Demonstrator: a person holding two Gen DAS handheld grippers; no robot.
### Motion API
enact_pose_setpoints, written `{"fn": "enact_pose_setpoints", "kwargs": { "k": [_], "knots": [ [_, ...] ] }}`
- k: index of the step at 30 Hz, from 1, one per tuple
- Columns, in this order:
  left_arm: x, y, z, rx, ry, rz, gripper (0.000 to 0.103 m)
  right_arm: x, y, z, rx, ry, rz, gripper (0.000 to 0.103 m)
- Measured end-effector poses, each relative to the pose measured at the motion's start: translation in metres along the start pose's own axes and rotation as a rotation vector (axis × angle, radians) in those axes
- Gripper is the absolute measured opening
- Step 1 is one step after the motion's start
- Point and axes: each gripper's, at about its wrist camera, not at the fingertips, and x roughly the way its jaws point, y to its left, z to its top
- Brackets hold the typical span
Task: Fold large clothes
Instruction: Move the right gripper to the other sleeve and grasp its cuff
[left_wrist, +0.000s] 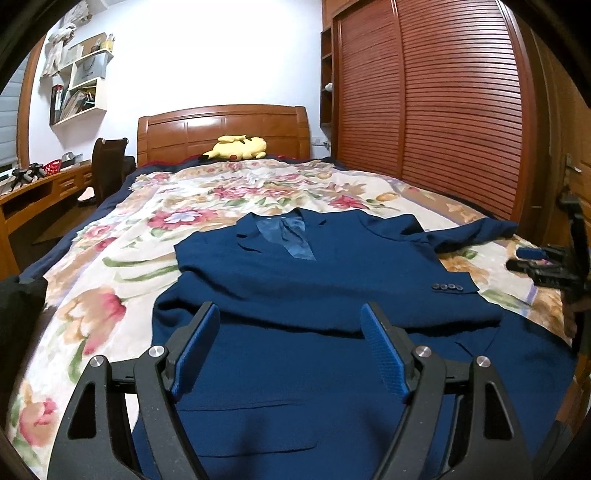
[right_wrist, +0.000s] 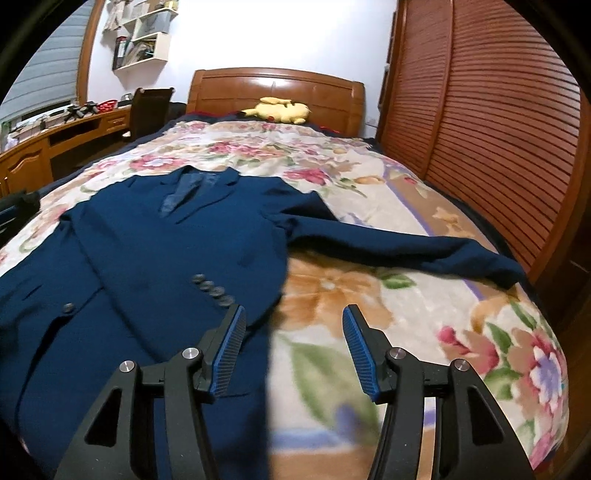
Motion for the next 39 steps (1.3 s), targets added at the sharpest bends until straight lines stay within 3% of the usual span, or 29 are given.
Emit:
{"fn": "enact_pose_setpoints", "kwargs": {
  "k": [3, 8, 13, 26, 31, 39],
  "knots": [
    [0.002, -0.002, 0.0, 0.0, 0.001, -0.003, 0.079, 0.013, -0.021, 0.01, 0.012, 0.008, -0.065, 0.057],
    [0.003, -0.004, 0.001, -0.009, -0.012, 0.006, 0.081, 0.037, -0.048, 0.02, -0.014, 0.023, -0.151, 0.071],
    [0.002, -0.007, 0.001, -0.008, -0.032, 0.015, 0.102, 0.069, -0.085, 0.029, 0.061, 0.073, -0.19, 0.075],
    [0.008, -0.007, 0.0, -0.026, -0.019, 0.006, 0.103, 0.139, -0.156, 0.061, 0.243, 0.136, -0.377, 0.076],
    [0.013, -0.008, -0.001, -0.02, 0.004, -0.007, 0.103, 0.16, -0.171, 0.066, 0.34, 0.147, -0.398, 0.076],
    [0.02, -0.014, -0.006, 0.003, 0.036, -0.007, 0.103, 0.181, -0.18, 0.075, 0.315, 0.157, -0.455, 0.076]
  ]
}}
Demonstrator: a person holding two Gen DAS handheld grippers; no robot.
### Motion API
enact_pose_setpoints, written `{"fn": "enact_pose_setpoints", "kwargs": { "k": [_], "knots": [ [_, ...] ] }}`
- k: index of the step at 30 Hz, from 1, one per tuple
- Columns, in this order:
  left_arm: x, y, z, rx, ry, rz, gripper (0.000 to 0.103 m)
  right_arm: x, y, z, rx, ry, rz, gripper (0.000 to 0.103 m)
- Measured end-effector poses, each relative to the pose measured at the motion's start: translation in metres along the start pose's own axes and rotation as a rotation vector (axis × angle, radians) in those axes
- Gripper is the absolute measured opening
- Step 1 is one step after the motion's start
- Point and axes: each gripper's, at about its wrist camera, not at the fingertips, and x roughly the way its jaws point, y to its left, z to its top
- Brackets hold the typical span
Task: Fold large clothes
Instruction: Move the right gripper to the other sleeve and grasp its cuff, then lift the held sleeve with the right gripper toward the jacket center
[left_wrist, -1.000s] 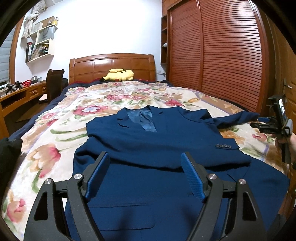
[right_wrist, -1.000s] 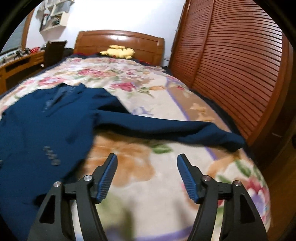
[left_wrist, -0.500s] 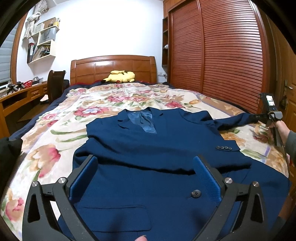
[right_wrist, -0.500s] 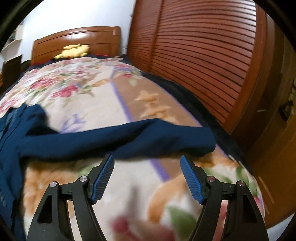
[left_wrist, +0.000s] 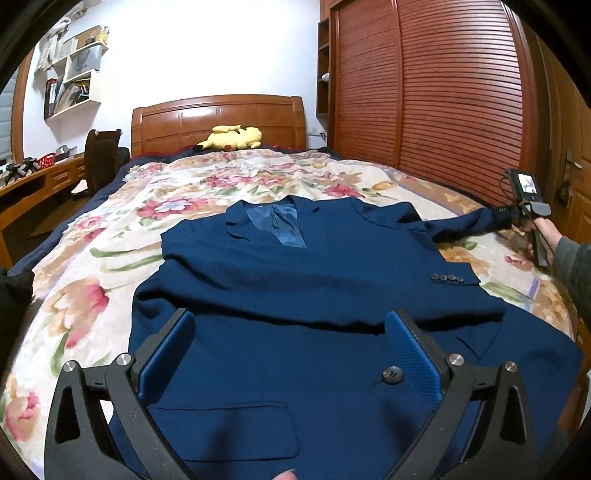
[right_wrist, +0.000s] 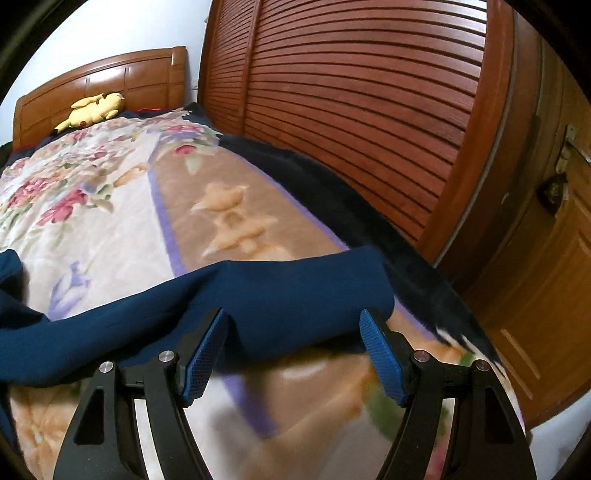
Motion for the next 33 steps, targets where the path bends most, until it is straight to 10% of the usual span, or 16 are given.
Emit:
{"fn": "enact_pose_setpoints", "kwargs": {
  "k": [5, 19, 26, 33],
  "knots": [
    [-0.001, -0.001, -0.001, 0.006, -0.002, -0.002, 0.103, 0.038, 0.004, -0.007, -0.013, 0.164, -0.006, 0.076],
    [0.006, -0.005, -0.001, 0.027, 0.025, 0.0, 0.103, 0.041, -0.018, -0.012, 0.129, 0.106, 0.069, 0.076],
    [0.009, -0.004, -0.001, 0.021, 0.035, -0.008, 0.103, 0.032, 0.006, -0.013, -0.024, 0.107, 0.053, 0.017],
    [0.005, -0.001, -0.002, 0.018, 0.025, -0.011, 0.103, -0.062, 0.033, 0.018, -0.139, -0.08, 0.097, 0.017]
  ]
}}
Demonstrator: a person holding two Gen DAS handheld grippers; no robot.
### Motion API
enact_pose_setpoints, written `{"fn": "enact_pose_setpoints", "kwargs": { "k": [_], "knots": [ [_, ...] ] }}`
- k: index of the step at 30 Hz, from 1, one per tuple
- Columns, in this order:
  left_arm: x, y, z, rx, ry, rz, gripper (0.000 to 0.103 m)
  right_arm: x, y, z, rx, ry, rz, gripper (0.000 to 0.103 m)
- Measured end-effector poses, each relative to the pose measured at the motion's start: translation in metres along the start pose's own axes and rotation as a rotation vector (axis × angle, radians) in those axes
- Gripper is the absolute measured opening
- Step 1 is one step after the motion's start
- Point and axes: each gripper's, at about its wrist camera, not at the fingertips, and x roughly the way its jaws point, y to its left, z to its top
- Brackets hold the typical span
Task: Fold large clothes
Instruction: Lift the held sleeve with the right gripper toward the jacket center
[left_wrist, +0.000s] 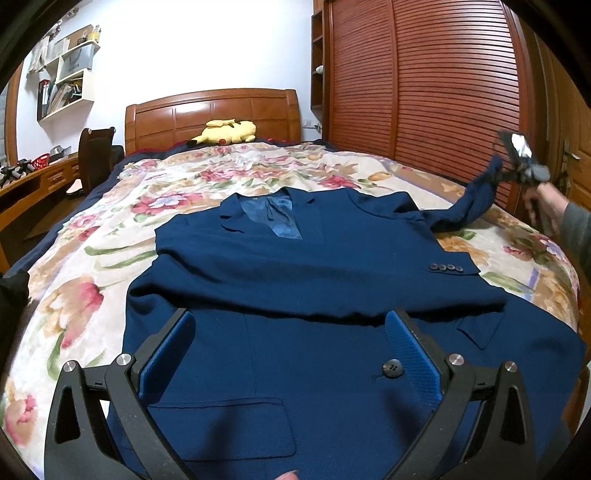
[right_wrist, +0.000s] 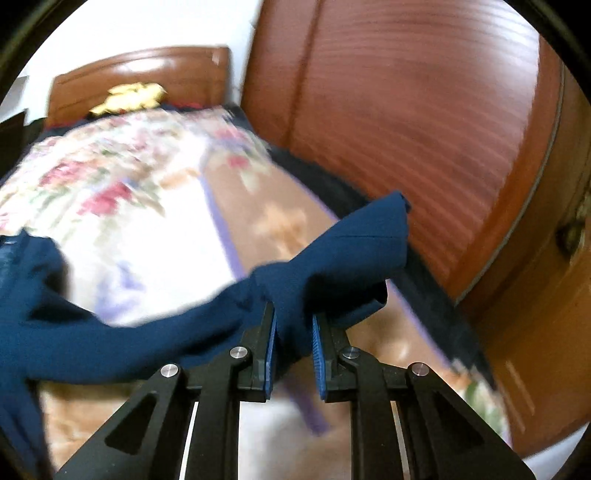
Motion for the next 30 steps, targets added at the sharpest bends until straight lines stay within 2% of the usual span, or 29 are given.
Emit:
{"fn": "enact_pose_setpoints", "kwargs": {
  "k": [5, 9, 15, 21, 26, 30],
  "knots": [
    [-0.007, 0.004, -0.001, -0.018, -0.012, -0.014, 0.103, -0.074, 0.034, 0.019, -0.085, -0.113, 0.071, 0.017],
    [-0.012, 0.007, -0.003, -0.015, -0.012, -0.015, 0.103, -0.13, 0.07, 0.023, -0.129, -0.197, 0.18, 0.017],
    [-0.022, 0.017, -0.002, -0.021, -0.034, 0.011, 0.103, -0.201, 0.13, 0.014, -0.221, -0.302, 0.325, 0.017],
    [-0.036, 0.035, -0.004, -0.047, -0.058, 0.041, 0.103, -0.26, 0.184, -0.005, -0.308, -0.362, 0.487, 0.017],
    [-0.045, 0.053, -0.005, -0.069, -0.076, 0.079, 0.103, -0.276, 0.215, -0.03, -0.391, -0.367, 0.557, 0.017],
    [-0.051, 0.065, -0.005, -0.092, -0.09, 0.092, 0.103, -0.267, 0.22, -0.051, -0.385, -0.314, 0.587, 0.017]
  ]
}}
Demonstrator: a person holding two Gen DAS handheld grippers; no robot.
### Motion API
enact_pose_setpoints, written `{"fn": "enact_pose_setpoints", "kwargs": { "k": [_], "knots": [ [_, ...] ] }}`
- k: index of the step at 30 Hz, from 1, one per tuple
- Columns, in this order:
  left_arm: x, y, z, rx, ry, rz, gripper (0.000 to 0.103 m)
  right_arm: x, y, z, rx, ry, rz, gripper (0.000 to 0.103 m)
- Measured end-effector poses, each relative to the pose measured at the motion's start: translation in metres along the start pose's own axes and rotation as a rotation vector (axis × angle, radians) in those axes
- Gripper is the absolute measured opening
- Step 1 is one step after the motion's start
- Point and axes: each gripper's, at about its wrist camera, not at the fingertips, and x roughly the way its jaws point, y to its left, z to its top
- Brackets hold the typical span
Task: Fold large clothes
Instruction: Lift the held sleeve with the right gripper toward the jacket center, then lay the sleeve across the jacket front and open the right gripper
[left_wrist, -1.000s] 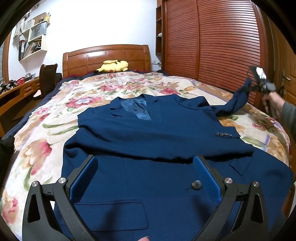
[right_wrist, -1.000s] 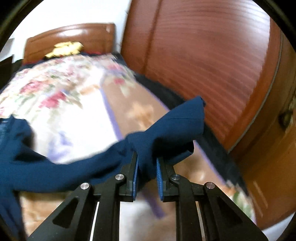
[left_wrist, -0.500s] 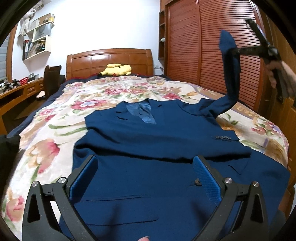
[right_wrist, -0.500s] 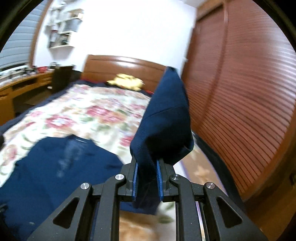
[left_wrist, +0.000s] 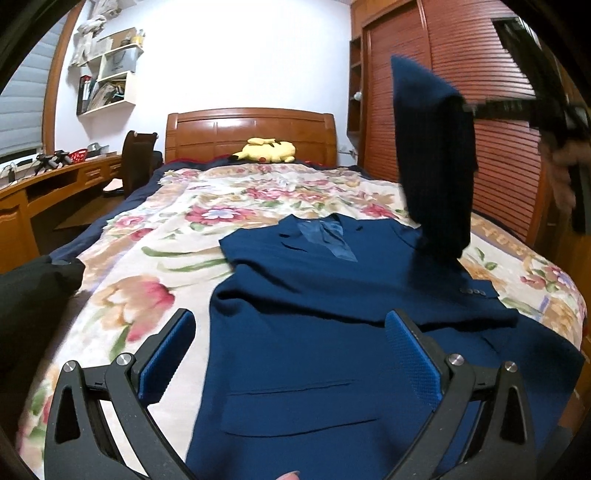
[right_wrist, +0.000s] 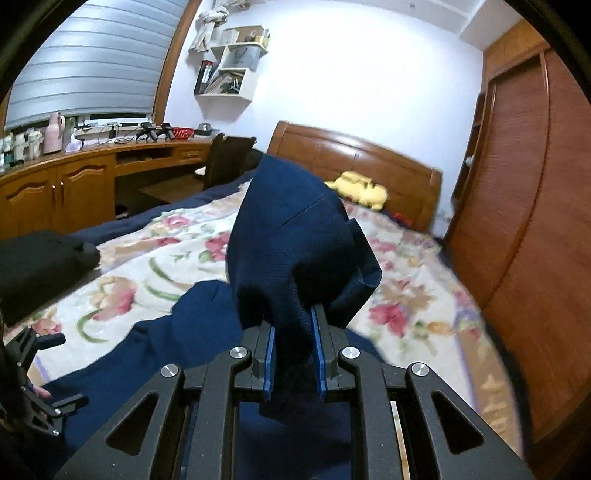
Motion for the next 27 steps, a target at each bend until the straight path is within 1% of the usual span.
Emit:
{"fn": "enact_pose_setpoints", "kwargs": {
  "k": [2, 5, 6, 7, 10, 11, 13, 16, 19, 20, 22, 24, 25, 26, 27],
  "knots": [
    [0.0, 0.003, 0.001, -0.004, -0.005, 0.005, 0.103, 0.01, 0.004, -0.009, 0.015, 0.027, 0.025, 0.017],
    [0.003, 0.005, 0.0, 0.008, -0.001, 0.043, 0.103, 0.021, 0.006, -0.026, 0.025, 0.062, 0.068, 0.017],
    [0.003, 0.006, 0.001, 0.007, 0.001, 0.045, 0.103, 0.022, 0.009, -0.034, 0.025, 0.073, 0.08, 0.017],
    [0.003, 0.007, 0.001, 0.003, 0.001, 0.043, 0.103, 0.03, 0.01, -0.033, 0.026, 0.086, 0.092, 0.017],
    [0.003, 0.008, 0.0, -0.001, -0.002, 0.042, 0.103, 0.039, 0.012, -0.049, 0.029, 0.13, 0.126, 0.017],
    [0.002, 0.008, 0.0, 0.001, -0.004, 0.044, 0.103, 0.052, 0.019, -0.043, 0.026, 0.142, 0.13, 0.017],
    [0.003, 0.009, 0.001, 0.0, -0.004, 0.045, 0.103, 0.067, 0.007, -0.038, 0.025, 0.16, 0.144, 0.017],
    [0.004, 0.009, 0.001, -0.004, -0.005, 0.047, 0.103, 0.064, 0.008, -0.032, 0.039, 0.173, 0.17, 0.017],
    [0.004, 0.009, 0.001, -0.002, -0.003, 0.045, 0.103, 0.056, 0.009, -0.031, 0.038, 0.175, 0.167, 0.017],
    [0.004, 0.008, 0.001, -0.002, -0.005, 0.046, 0.103, 0.051, 0.009, -0.032, 0.052, 0.169, 0.163, 0.021],
    [0.004, 0.009, 0.001, -0.002, -0.006, 0.046, 0.103, 0.041, 0.009, -0.032, 0.078, 0.15, 0.177, 0.022],
    [0.004, 0.009, 0.001, -0.004, -0.008, 0.047, 0.103, 0.035, 0.014, -0.033, 0.074, 0.126, 0.186, 0.029],
    [0.004, 0.01, 0.001, -0.006, -0.008, 0.047, 0.103, 0.033, 0.016, -0.034, 0.072, 0.11, 0.188, 0.039],
    [0.004, 0.01, 0.001, -0.008, -0.008, 0.048, 0.103, 0.032, 0.017, -0.036, 0.072, 0.096, 0.194, 0.052],
    [0.004, 0.01, 0.001, -0.01, -0.008, 0.048, 0.103, 0.029, 0.017, -0.036, 0.074, 0.081, 0.2, 0.057]
  ]
}}
